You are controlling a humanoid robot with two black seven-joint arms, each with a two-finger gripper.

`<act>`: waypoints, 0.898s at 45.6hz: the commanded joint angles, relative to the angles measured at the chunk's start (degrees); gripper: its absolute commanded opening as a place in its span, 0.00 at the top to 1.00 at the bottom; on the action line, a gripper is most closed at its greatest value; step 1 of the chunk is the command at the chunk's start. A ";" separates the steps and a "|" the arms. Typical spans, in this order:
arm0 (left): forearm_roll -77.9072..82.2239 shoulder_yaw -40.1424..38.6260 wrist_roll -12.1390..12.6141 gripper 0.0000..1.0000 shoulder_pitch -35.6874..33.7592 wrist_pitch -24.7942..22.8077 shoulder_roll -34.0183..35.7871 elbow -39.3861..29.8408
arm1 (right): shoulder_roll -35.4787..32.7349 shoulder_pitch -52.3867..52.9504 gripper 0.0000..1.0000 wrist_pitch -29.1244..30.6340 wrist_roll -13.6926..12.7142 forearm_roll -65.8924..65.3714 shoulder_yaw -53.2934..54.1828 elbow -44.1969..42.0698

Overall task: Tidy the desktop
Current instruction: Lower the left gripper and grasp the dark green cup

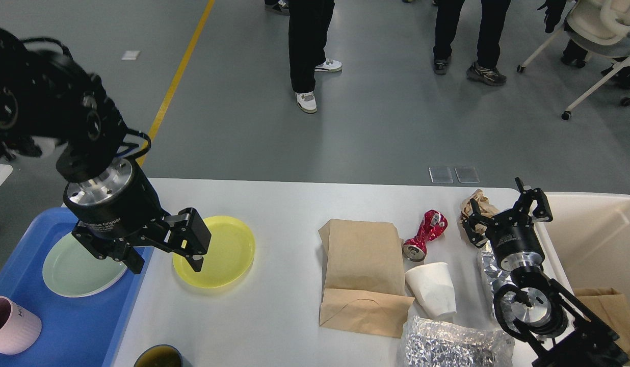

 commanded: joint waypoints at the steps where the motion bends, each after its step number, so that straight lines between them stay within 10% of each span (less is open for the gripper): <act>1: 6.37 -3.57 2.21 0.12 12.30 7.41 2.82 0.60 | 0.00 0.00 0.00 0.01 -0.07 -0.01 0.00 0.01; 13: 13.22 -4.63 4.24 0.12 29.62 23.15 3.61 2.89 | 0.00 0.00 0.00 0.09 -0.07 -0.01 0.00 0.01; 41: 27.82 -5.87 5.03 0.17 42.46 30.10 4.58 6.93 | 0.00 0.00 0.00 0.01 -0.07 -0.01 0.00 0.01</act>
